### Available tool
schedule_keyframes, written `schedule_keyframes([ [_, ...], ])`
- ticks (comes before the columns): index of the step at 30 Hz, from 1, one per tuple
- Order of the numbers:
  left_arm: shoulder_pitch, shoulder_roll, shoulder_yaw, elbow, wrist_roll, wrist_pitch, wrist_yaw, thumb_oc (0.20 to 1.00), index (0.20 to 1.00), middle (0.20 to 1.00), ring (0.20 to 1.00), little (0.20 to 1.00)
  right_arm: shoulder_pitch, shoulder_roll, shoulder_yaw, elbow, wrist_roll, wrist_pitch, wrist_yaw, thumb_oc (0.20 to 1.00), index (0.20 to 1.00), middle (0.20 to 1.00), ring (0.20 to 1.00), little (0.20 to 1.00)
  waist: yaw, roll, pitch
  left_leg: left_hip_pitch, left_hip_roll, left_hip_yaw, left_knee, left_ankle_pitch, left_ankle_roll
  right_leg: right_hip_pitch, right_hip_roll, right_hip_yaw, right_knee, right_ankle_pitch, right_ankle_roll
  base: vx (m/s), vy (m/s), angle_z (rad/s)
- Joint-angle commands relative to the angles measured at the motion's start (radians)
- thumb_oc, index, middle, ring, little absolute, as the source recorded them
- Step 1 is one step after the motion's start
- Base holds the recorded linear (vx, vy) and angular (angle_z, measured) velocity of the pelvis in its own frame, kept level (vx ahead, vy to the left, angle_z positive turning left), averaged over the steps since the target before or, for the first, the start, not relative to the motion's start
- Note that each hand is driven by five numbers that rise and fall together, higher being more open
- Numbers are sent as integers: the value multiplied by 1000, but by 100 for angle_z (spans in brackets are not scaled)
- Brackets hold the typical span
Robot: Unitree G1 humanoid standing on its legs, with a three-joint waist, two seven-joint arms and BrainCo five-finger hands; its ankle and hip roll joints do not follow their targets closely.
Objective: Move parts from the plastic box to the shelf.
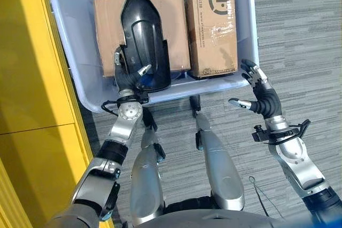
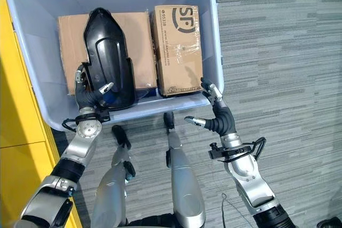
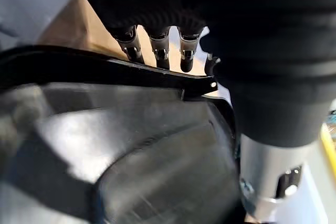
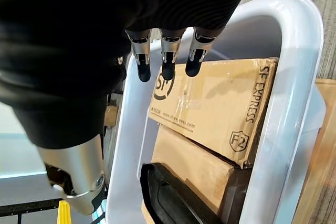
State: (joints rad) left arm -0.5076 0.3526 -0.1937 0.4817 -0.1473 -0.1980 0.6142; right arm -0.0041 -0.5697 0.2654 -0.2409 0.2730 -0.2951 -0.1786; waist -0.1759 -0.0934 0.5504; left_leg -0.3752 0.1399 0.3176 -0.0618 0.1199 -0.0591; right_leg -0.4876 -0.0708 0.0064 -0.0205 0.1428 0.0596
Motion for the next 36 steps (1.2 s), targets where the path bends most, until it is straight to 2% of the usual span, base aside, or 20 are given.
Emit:
schedule_keyframes([
  [1, -23, 42, -11, 68, 62, 17, 7, 1000, 1000, 1000, 1000, 1000, -14, -16, -18, -32, 32, -78, 1, 1000, 1000, 1000, 1000, 1000, -2, -75, -30, -1, 60, -56, 77, -25, -52, -4, -81, -36, 76, -21, 93, 8, -2, -4],
  [3, -62, 32, -25, 131, 60, 29, 19, 1000, 1000, 1000, 1000, 1000, -17, -20, -6, -36, 34, -82, -1, 1000, 1000, 1000, 1000, 1000, -9, -79, -30, -4, 60, -53, 78, -24, -53, -9, -79, -34, 77, -20, 93, 42, 8, -2],
  [4, -82, 26, -35, 163, 63, 40, 27, 1000, 1000, 1000, 1000, 1000, -17, -23, 2, -37, 36, -81, -2, 1000, 1000, 1000, 1000, 1000, -12, -77, -30, 14, 62, -60, 77, -46, -61, 8, -77, -34, 78, -39, 100, 82, 9, -1],
  [7, -162, 8, -59, 268, 93, 74, 63, 1000, 1000, 1000, 1000, 1000, -24, -38, 23, -47, 39, -86, -12, 1000, 1000, 1000, 1000, 1000, -26, -85, -30, -11, 61, -49, 82, -24, -54, -20, -76, -28, 79, -18, 93, -17, -11, 0],
  [8, -172, 0, -63, 293, 94, 83, 72, 1000, 1000, 1000, 1000, 1000, -23, -40, 29, -47, 40, -87, -15, 1000, 1000, 1000, 1000, 1000, -28, -83, -30, 6, 62, -57, 80, -46, -61, -3, -75, -29, 80, -38, 99, 92, 4, 0],
  [14, -272, -28, -65, 531, 95, 151, 132, 1000, 1000, 1000, 1000, 1000, -42, -55, 68, -50, 45, -95, -43, 1000, 1000, 1000, 1000, 1000, -47, -89, -30, -2, 64, -52, 85, -47, -62, -16, -69, -20, 83, -35, 98, 14, 2, 0],
  [15, -285, -30, -62, 582, 100, 169, 131, 805, 805, 805, 805, 805, -47, -57, 74, -51, 47, -96, -43, 1000, 1000, 1000, 1000, 1000, -49, -89, -30, -5, 65, -51, 86, -48, -62, -19, -68, -19, 84, -35, 99, 0, 0, 0],
  [16, -298, -28, -70, 596, 112, 180, 141, 200, 200, 200, 200, 200, -46, -62, 75, -54, 46, -98, -47, 1000, 1000, 1000, 1000, 1000, -51, -87, -30, -6, 64, -52, 86, -48, -61, -21, -68, -16, 84, -35, 99, 0, 0, 0],
  [21, -301, -37, -65, 643, 100, 186, 144, 200, 200, 200, 200, 200, -44, -66, 85, -56, 48, -99, -51, 1000, 1000, 1000, 1000, 1000, -52, -81, -30, -8, 64, -51, 88, -49, -61, -25, -66, -15, 85, -36, 98, 0, 0, 0],
  [32, -264, -71, -26, 640, -12, 140, 129, 200, 200, 200, 200, 200, -20, -68, 69, -58, 57, -101, -53, 1000, 1000, 1000, 1000, 1000, -43, -61, -30, 23, 58, -57, 83, -58, -58, 6, -68, -22, 89, -47, 92, 0, 0, 0],
  [33, -257, -72, -26, 632, -16, 138, 128, 200, 200, 200, 200, 200, -18, -68, 67, -55, 58, -99, -53, 1000, 1000, 1000, 1000, 1000, -40, -57, -30, 33, 56, -57, 83, -59, -58, 16, -70, -22, 89, -49, 92, -74, -13, 0],
  [34, -250, -74, -23, 622, -21, 134, 126, 200, 200, 200, 200, 200, -21, -67, 67, -55, 58, -98, -53, 1000, 1000, 1000, 1000, 1000, -38, -59, -30, 23, 54, -50, 84, -37, -51, 6, -72, -21, 87, -28, 85, 0, 0, 0],
  [35, -237, -76, -23, 608, -25, 130, 126, 200, 200, 200, 200, 200, -22, -66, 66, -50, 58, -95, -54, 1000, 1000, 1000, 1000, 1000, -33, -50, -30, 47, 54, -60, 80, -58, -58, 31, -72, -25, 88, -49, 91, -78, -11, -1],
  [36, -212, -75, -16, 567, -36, 119, 124, 200, 200, 200, 200, 200, -26, -61, 63, -45, 58, -93, -58, 1000, 1000, 1000, 1000, 1000, -27, -46, -30, 48, 50, -56, 79, -37, -51, 31, -75, -27, 89, -32, 86, 0, 0, 0],
])
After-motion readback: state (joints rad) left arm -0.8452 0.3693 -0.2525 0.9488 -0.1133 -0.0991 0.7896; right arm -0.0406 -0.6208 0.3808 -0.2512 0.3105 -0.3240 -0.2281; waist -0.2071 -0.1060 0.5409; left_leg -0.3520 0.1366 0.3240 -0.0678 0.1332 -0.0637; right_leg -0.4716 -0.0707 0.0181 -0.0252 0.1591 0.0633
